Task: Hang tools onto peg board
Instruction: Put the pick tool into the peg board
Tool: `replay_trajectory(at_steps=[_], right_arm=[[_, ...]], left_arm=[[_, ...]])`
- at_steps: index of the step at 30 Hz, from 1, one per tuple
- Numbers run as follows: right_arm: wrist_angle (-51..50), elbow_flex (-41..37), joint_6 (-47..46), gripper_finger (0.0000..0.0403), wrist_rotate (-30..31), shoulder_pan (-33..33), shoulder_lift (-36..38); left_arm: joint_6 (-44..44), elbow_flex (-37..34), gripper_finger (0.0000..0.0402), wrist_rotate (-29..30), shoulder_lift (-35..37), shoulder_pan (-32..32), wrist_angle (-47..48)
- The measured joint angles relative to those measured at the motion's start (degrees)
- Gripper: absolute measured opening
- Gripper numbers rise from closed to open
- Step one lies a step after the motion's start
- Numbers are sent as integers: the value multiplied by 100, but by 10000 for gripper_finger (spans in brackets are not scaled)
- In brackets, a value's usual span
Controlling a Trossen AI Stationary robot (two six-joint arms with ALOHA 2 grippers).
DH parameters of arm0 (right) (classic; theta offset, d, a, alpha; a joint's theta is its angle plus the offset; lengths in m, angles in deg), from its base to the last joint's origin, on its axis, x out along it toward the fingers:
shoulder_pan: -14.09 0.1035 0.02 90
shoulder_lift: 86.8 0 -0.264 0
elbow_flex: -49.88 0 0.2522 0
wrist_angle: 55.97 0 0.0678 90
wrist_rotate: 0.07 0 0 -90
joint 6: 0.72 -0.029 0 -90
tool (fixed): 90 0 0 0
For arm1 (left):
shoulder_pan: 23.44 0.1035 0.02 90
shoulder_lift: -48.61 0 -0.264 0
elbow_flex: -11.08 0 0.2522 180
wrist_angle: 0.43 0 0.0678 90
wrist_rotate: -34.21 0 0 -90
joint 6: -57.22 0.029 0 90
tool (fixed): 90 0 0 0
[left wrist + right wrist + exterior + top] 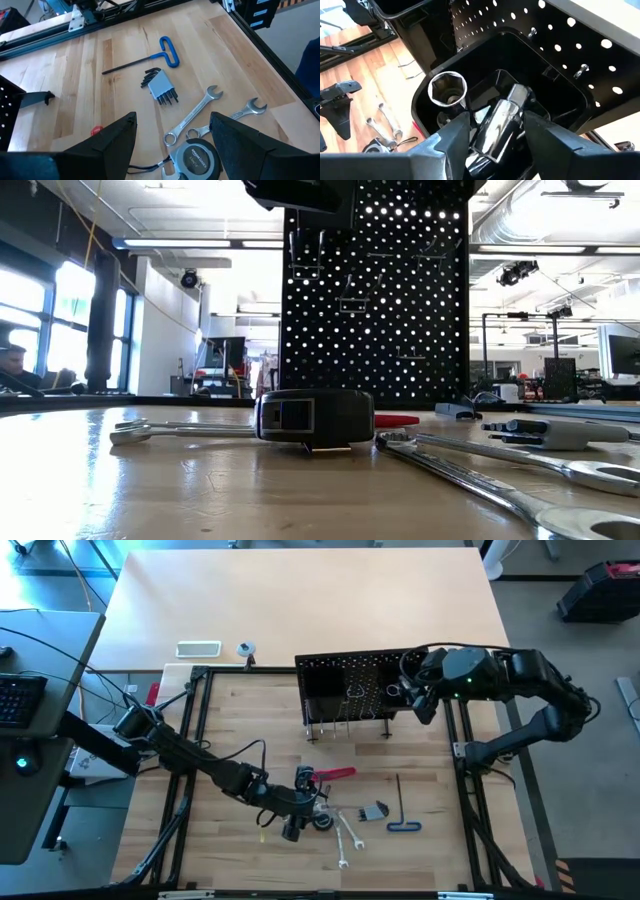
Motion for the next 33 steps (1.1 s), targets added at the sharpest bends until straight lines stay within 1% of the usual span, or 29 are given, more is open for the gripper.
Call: replay_trajectory(at_steps=[6, 12, 17, 20, 24, 27, 33], right_arm=[[243, 187, 208, 171, 4, 57, 1], [352, 656, 507, 171, 11, 361, 5], [322, 961, 658, 171, 186, 803, 4], [284, 1105, 724, 171, 352, 1068, 4], [251, 1149, 736, 172, 392, 1441, 4], [69, 1145, 608, 172, 387, 1781, -20], [-382, 1140, 110, 172, 400, 2539, -153]], left_arm=[[22, 0, 245, 11, 0, 0, 20], [98, 0, 245, 261, 0, 0, 266], [138, 0, 245, 568, 0, 0, 529], [150, 0, 245, 615, 0, 18, 597], [148, 0, 245, 726, -2, 46, 787], [148, 0, 245, 919, -2, 64, 953], [148, 0, 245, 955, -2, 174, 1034]])
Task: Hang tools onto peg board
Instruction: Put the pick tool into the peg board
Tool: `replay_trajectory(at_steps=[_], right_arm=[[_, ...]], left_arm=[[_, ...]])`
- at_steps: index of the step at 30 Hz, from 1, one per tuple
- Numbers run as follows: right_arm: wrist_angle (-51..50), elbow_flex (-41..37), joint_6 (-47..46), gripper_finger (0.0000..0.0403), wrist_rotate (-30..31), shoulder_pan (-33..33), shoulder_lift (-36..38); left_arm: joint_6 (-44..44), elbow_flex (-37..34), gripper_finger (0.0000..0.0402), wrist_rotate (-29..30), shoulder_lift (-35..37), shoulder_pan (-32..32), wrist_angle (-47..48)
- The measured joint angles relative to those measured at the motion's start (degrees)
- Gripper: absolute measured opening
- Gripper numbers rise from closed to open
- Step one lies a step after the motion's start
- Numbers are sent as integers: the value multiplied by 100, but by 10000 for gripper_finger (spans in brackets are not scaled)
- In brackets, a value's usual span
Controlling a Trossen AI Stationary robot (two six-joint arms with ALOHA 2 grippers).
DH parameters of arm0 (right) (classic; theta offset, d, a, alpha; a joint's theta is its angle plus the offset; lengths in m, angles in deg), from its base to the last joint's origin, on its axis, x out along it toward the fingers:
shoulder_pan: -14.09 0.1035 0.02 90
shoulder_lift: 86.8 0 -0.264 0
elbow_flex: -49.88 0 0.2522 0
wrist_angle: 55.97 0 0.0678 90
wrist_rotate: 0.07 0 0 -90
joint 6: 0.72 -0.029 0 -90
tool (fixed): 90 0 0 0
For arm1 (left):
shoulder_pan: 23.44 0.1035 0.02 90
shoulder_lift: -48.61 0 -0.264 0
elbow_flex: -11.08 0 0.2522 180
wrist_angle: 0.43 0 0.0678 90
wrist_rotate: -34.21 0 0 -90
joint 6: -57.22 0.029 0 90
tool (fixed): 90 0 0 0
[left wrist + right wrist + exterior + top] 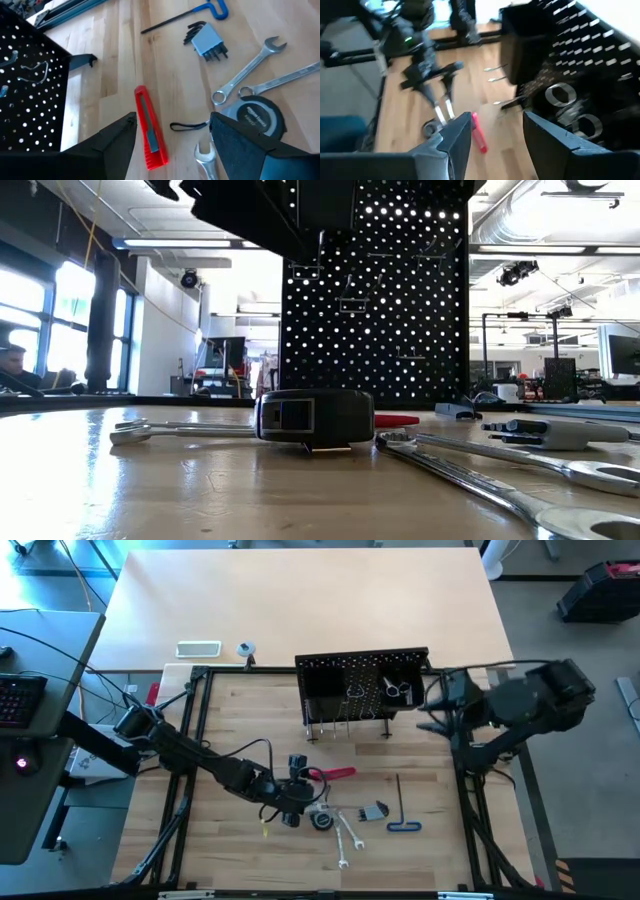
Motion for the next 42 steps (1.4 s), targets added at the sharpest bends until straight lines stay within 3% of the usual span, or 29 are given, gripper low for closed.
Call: replay_trajectory(at_steps=[11, 19, 29, 33, 42], right_arm=[[-875, -168, -1908, 172, 80, 1952, -677], [-71, -2034, -3051, 172, 145, 2820, -1531], [2742, -4682, -4149, 158, -257, 3225, -1855], [3107, -5336, -4347, 138, -490, 3218, -1853], [3783, -6346, -4299, 126, -892, 3080, -1847]], left_arm=[[-4, 0, 245, -166, 0, 52, -130], [187, 0, 245, -701, 0, 58, -573], [460, 0, 245, -1009, -138, 58, -1190], [496, 2, 245, -1362, -467, 58, -1445], [500, 0, 245, -1449, -1329, 92, -2050]])
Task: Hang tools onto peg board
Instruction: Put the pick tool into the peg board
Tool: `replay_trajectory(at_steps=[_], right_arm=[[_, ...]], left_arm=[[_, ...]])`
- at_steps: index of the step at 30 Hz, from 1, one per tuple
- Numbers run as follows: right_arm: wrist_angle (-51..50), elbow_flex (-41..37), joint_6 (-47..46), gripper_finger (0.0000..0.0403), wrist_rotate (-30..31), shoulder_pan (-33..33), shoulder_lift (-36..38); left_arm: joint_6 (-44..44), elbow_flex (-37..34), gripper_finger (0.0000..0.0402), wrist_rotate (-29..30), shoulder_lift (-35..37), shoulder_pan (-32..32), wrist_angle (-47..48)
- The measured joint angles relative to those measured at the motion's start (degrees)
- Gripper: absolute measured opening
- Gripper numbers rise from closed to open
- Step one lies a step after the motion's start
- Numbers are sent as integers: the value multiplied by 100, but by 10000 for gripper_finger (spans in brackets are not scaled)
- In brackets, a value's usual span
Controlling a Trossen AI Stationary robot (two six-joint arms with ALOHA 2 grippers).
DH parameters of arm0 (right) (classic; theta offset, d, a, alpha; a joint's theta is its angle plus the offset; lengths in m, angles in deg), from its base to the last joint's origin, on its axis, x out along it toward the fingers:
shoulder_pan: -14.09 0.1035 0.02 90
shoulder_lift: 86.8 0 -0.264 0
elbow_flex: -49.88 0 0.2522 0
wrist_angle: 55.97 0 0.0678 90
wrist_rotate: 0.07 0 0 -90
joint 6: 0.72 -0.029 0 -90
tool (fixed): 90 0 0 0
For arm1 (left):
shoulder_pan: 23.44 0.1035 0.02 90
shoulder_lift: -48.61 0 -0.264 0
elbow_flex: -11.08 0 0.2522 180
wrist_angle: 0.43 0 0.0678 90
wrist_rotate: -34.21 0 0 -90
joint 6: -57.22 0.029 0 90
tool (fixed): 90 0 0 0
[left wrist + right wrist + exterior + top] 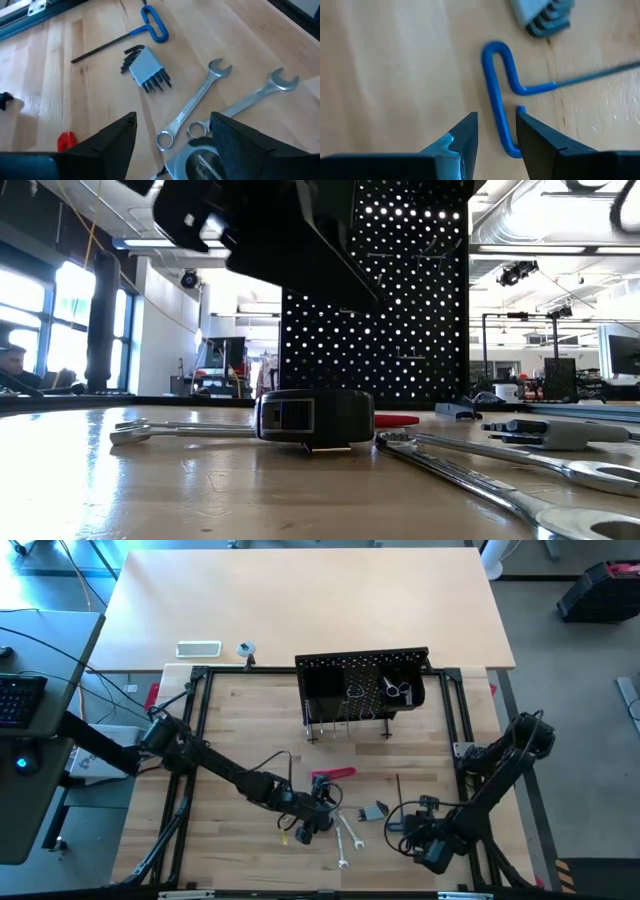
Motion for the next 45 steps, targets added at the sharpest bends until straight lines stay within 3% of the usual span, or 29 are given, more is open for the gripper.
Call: replay_trajectory(at_steps=[12, 22, 38, 45], right_arm=[[1391, -888, 319, 119, -441, -548, 31], [1710, -1069, 440, 12, -542, -618, 33], [573, 348, 1246, 1, -45, -708, -2], [858, 207, 731, 33, -479, -635, -56]], left_arm=[[62, 0, 245, -366, -92, 230, -584], [251, 2, 245, -473, -207, 470, -1153], [450, 0, 245, -813, -398, 670, -1662], [511, 0, 245, -1275, -448, 668, -1688]])
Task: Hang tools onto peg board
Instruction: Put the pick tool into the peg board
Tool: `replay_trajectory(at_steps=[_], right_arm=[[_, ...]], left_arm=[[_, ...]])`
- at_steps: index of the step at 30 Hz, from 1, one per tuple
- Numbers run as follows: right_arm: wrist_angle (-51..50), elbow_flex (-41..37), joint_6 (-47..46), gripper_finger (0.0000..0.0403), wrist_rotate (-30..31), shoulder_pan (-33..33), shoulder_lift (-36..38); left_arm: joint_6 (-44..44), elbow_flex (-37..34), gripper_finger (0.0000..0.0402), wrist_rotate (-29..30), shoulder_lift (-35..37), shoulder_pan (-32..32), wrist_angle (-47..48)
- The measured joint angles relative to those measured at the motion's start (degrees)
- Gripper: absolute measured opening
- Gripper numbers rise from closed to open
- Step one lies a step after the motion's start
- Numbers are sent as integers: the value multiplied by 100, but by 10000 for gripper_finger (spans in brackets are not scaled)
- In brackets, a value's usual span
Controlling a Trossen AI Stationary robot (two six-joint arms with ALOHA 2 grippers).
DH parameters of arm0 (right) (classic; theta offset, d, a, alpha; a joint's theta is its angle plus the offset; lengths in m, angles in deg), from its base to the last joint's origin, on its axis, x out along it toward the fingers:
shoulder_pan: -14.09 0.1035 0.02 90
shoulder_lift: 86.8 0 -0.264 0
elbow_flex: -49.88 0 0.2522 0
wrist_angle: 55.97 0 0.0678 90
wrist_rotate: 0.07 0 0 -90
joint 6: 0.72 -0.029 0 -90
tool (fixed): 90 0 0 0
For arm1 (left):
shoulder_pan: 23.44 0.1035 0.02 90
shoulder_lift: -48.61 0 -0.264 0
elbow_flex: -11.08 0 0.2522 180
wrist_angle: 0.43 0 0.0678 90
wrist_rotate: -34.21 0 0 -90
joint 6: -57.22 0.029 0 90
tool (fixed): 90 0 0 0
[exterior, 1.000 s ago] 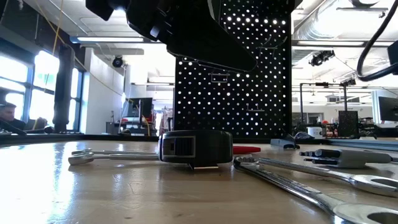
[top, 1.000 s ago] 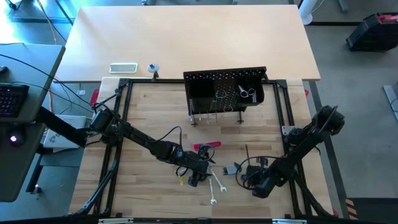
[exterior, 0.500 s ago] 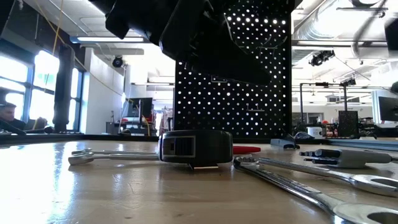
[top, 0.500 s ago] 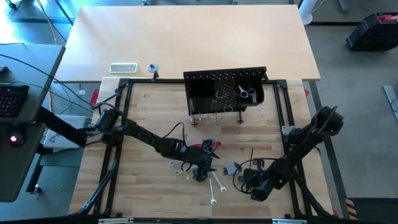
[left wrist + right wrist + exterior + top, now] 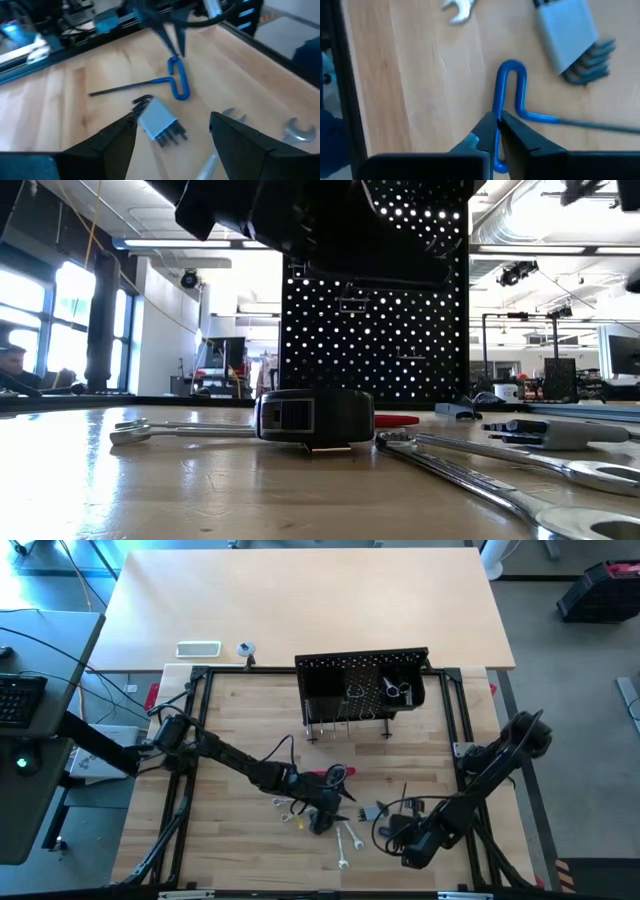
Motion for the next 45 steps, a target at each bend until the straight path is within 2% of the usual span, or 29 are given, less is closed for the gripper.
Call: replay_trajectory(at_steps=[6, 10, 17, 25, 30, 38, 45], right_arm=[[129, -15, -175, 101, -69, 66, -332], [121, -15, -235, 116, -81, 65, -594], [134, 17, -175, 89, -21, 59, -950], [316, 0, 24, 11, -143, -57, -978], [396, -3, 75, 21, -150, -134, -971], [270, 481, 585, 0, 645, -242, -1002], [257, 857, 1173, 1, 835, -421, -995]], left_arm=[[96, 3, 245, -363, -407, -32, -404], [103, 2, 245, -362, -645, -57, -678], [309, 10, 245, -588, -817, -74, -1167], [445, 280, 245, -607, -951, -74, -1158], [439, 343, 245, -607, -988, -68, -1172], [388, 350, 245, -608, -991, -75, -713], [388, 350, 245, -607, -991, -81, -646]])
